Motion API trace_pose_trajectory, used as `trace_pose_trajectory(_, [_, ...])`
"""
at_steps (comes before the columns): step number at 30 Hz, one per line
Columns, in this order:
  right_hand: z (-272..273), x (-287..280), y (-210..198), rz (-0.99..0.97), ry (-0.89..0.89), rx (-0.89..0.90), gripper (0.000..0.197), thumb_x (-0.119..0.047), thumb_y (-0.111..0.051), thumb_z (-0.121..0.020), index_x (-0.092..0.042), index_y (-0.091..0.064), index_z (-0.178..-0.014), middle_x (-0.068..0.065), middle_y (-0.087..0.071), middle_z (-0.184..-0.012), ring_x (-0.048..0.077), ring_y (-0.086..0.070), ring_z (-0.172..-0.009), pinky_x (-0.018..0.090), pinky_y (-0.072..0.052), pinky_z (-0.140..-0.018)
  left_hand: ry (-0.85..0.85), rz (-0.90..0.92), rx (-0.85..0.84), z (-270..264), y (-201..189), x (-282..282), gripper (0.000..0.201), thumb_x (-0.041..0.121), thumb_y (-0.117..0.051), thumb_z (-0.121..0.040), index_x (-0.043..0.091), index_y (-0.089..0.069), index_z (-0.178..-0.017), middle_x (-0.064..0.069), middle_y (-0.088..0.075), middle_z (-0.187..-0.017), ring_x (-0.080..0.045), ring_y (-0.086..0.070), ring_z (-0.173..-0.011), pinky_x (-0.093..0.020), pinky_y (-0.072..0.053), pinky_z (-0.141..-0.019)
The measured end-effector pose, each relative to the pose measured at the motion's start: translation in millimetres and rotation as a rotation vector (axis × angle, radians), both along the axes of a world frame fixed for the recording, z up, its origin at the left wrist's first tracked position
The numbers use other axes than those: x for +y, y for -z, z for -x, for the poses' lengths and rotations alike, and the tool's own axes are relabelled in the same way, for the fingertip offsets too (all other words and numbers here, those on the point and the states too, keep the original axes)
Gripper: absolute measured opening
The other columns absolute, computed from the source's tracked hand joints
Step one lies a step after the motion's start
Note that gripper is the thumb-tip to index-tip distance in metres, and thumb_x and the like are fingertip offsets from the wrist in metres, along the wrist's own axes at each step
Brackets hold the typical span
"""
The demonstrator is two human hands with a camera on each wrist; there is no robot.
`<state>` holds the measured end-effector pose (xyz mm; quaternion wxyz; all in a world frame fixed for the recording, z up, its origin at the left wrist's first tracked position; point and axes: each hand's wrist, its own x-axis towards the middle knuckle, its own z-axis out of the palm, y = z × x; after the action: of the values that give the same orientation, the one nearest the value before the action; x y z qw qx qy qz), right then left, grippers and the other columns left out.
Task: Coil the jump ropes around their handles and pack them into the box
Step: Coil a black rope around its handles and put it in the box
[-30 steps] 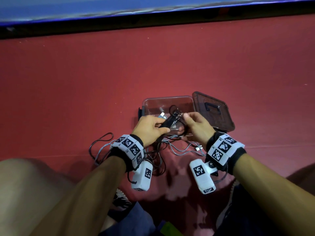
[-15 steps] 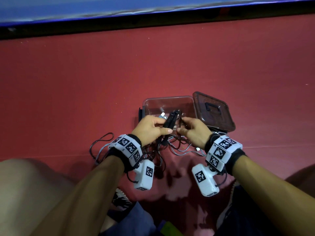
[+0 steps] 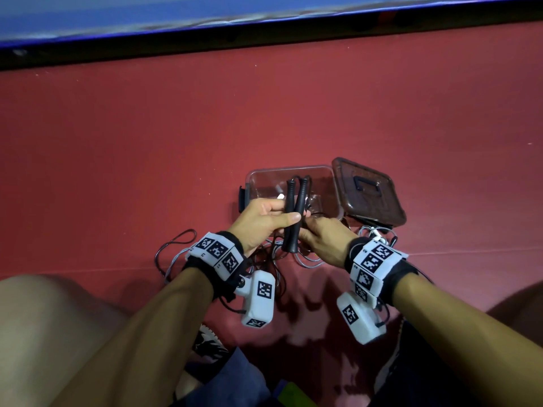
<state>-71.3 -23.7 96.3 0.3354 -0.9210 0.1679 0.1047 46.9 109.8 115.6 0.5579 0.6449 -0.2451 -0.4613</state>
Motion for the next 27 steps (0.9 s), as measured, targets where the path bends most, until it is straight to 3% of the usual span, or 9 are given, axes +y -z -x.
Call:
trace_pose_trajectory(4, [-1,1,2,-0.003,-0.049,0.017,0.033,-0.033,-0.042,-0.104,-0.006,-0.06,-0.111,0.018,-0.068,-0.11,0.037,-0.062,-0.101,0.035,-0.045,-0.084,-0.036,0.006,0.028,2,-5,-1,0.017,-0.003,-0.06,-0.096,0.006,-0.071,-0.106,-0.001,-0.078,-0.09,-0.009,-0.072,-0.079,-0.021,-0.054,-0.071])
trace_pose_trajectory(6, [-1,2,5,0.002,-0.059,0.005,0.023,-0.025,-0.045,-0.103,-0.008,-0.058,-0.108,0.019,-0.067,-0.108,0.039,-0.062,-0.101,0.034,-0.044,-0.082,-0.048,0.011,0.026,1,-6,-2,0.017,-0.002,-0.061,-0.096,0.006,-0.071,-0.107,-0.012,-0.077,-0.103,-0.016,-0.073,-0.088,-0.033,-0.058,-0.086])
trace_pose_trajectory(8, [-1,4,3,-0.004,-0.055,0.009,0.02,-0.023,-0.048,-0.101,-0.009,-0.059,-0.108,0.017,-0.068,-0.106,0.037,-0.062,-0.099,0.029,-0.039,-0.076,-0.059,0.017,0.019,1,-7,-3,0.016,-0.001,-0.062,-0.096,0.007,-0.072,-0.107,-0.02,-0.074,-0.112,-0.022,-0.071,-0.094,-0.04,-0.052,-0.093])
trace_pose_trajectory(10, [0,5,-1,0.001,-0.044,0.019,0.021,-0.028,-0.053,-0.1,-0.01,-0.062,-0.108,0.014,-0.069,-0.103,0.033,-0.063,-0.095,0.026,-0.035,-0.072,-0.078,0.003,0.008,1,-6,-3,0.015,0.001,-0.063,-0.096,0.009,-0.072,-0.105,-0.021,-0.074,-0.112,-0.027,-0.071,-0.099,-0.043,-0.051,-0.098])
trace_pose_trajectory(12, [1,4,-2,0.001,-0.004,0.022,0.017,-0.032,-0.062,-0.095,-0.014,-0.063,-0.096,0.008,-0.068,-0.091,0.027,-0.06,-0.083,0.026,-0.033,-0.068,-0.102,-0.017,-0.023,0,-5,-3,0.015,0.002,-0.064,-0.096,0.01,-0.072,-0.104,-0.02,-0.075,-0.109,-0.03,-0.072,-0.1,-0.048,-0.054,-0.101])
trace_pose_trajectory(16, [-1,-1,0,-0.279,0.188,-0.051,0.03,-0.019,-0.075,-0.085,-0.018,-0.051,-0.068,-0.003,-0.054,-0.066,0.01,-0.046,-0.059,0.028,-0.038,-0.061,-0.206,-0.067,-0.112,-9,-3,-1,0.011,0.004,-0.067,-0.094,0.01,-0.073,-0.1,-0.015,-0.077,-0.099,-0.031,-0.073,-0.093,-0.056,-0.055,-0.095])
trace_pose_trajectory(19, [-2,1,-8,-0.556,0.257,-0.061,0.023,0.001,-0.069,-0.085,-0.018,-0.059,-0.077,-0.005,-0.055,-0.07,0.002,-0.049,-0.058,0.014,-0.041,-0.061,-0.286,-0.11,-0.169,-15,-3,2,0.008,0.006,-0.071,-0.091,0.008,-0.075,-0.098,-0.014,-0.078,-0.094,-0.029,-0.075,-0.088,-0.053,-0.058,-0.092])
trace_pose_trajectory(23, [0,-1,-15,-0.603,0.26,0.0,0.007,-0.005,-0.073,-0.085,-0.004,-0.068,-0.089,0.003,-0.063,-0.075,0.005,-0.054,-0.059,0.012,-0.04,-0.057,-0.345,-0.187,-0.208,-18,-1,5,0.007,0.007,-0.073,-0.091,0.013,-0.075,-0.094,-0.009,-0.078,-0.086,-0.027,-0.076,-0.083,-0.048,-0.062,-0.083])
trace_pose_trajectory(27, [4,3,-27,-0.624,0.203,-0.099,0.011,0.003,-0.057,-0.097,0.013,-0.059,-0.094,0.013,-0.063,-0.074,-0.004,-0.053,-0.045,0.006,-0.039,-0.052,-0.304,-0.239,-0.266,-21,1,8,0.01,0.004,-0.072,-0.091,0.012,-0.075,-0.096,-0.01,-0.078,-0.087,-0.031,-0.076,-0.082,-0.045,-0.063,-0.075])
